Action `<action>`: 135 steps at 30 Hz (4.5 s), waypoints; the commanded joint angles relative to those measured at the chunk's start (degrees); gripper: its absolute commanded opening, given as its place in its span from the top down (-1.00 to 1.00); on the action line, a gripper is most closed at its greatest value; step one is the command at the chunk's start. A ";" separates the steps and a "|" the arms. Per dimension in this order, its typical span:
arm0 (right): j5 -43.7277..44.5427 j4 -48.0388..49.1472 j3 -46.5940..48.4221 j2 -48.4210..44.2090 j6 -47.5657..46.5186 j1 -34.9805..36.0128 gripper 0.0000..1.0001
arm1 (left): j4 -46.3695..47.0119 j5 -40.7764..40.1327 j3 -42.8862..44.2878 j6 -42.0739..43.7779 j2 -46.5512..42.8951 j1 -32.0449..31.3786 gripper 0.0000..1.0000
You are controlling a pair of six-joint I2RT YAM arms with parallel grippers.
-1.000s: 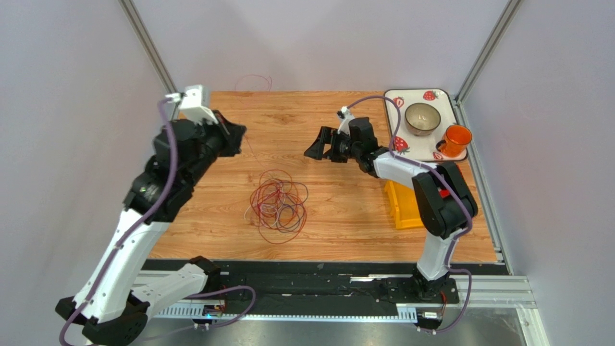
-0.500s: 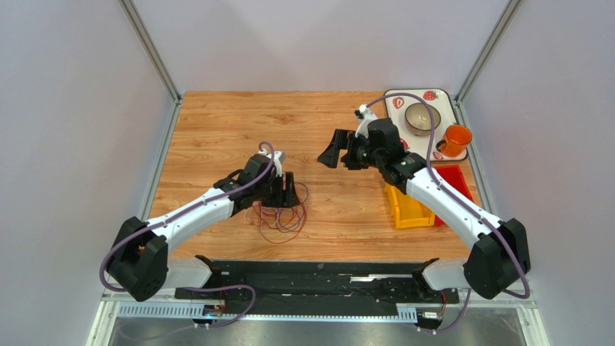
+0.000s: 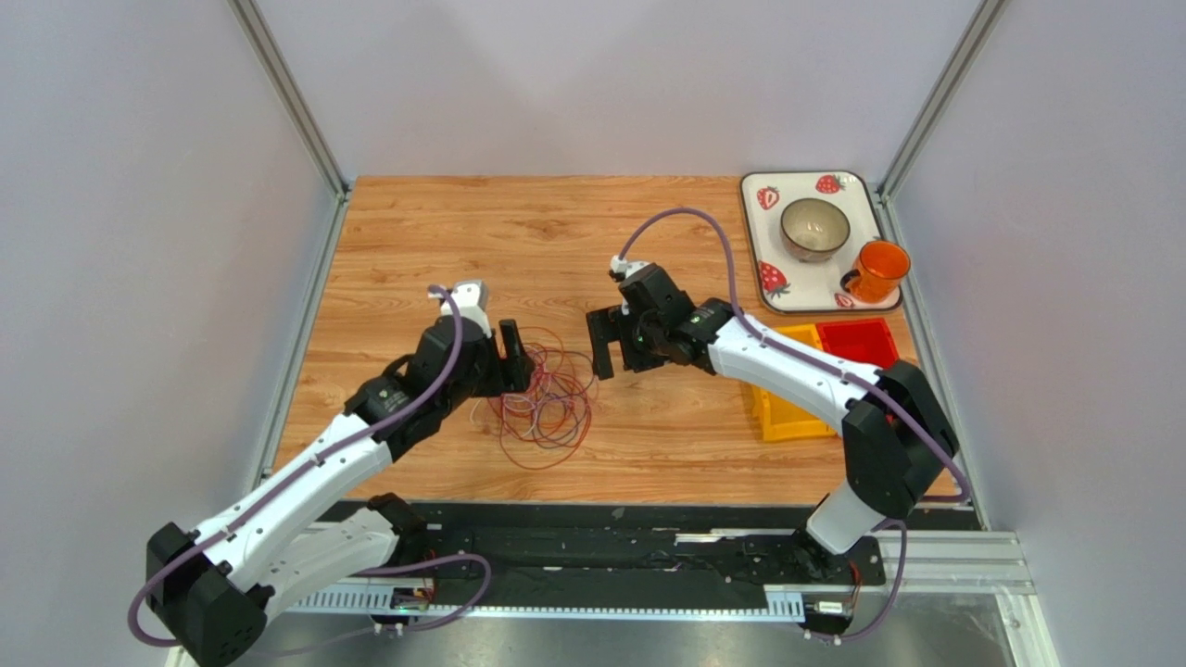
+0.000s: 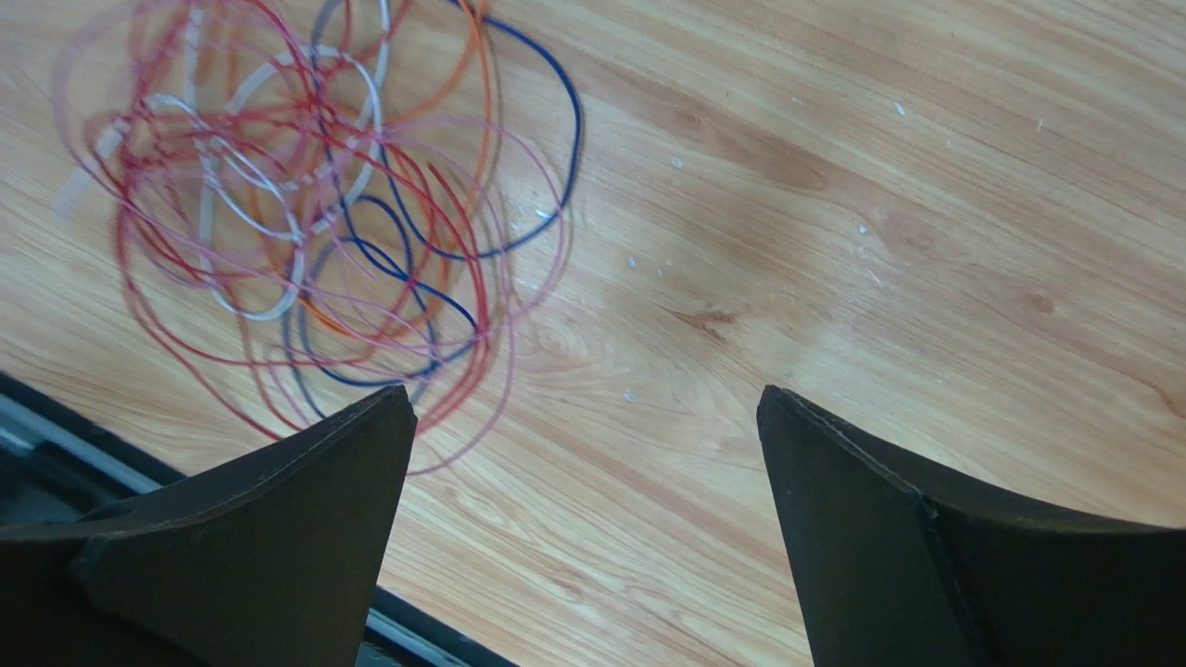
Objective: Untangle the cables
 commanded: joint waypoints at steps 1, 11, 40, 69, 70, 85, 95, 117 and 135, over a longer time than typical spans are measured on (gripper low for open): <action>8.16 -3.83 2.68 0.32 -9.72 3.70 -0.99 | 0.70 -4.38 -9.22 -5.99 -4.57 -0.01 -0.53; 15.91 5.03 -5.50 -5.83 -13.15 11.79 -0.99 | 11.69 -12.72 -22.78 -9.60 -15.04 -0.01 -0.51; 10.64 9.09 6.71 12.00 -22.91 13.73 -0.99 | 27.78 -10.89 -29.99 -11.45 -6.97 -0.01 -0.47; 7.91 2.93 10.58 14.28 -26.87 17.33 -0.95 | 28.57 -10.62 -28.94 -11.19 -3.98 0.08 -0.43; 8.27 2.76 10.67 14.73 -26.96 17.51 -0.95 | 28.57 -10.62 -28.94 -11.10 -4.06 0.08 -0.42; 17.14 1.70 14.80 21.41 -27.84 20.76 -0.68 | 28.66 -10.62 -28.85 -11.19 -3.54 0.08 -0.40; 21.80 1.88 16.12 23.43 -28.01 21.91 -0.26 | 28.31 -10.88 -28.85 -11.19 -3.88 0.08 -0.38; 21.81 -3.22 20.69 28.88 -26.78 21.11 1.00 | 26.02 -13.87 -31.31 -14.09 -9.86 -0.01 -0.36; 25.40 -9.28 28.85 13.51 -18.88 12.15 1.00 | 28.66 -11.68 -36.23 -12.07 -20.66 -0.01 -0.43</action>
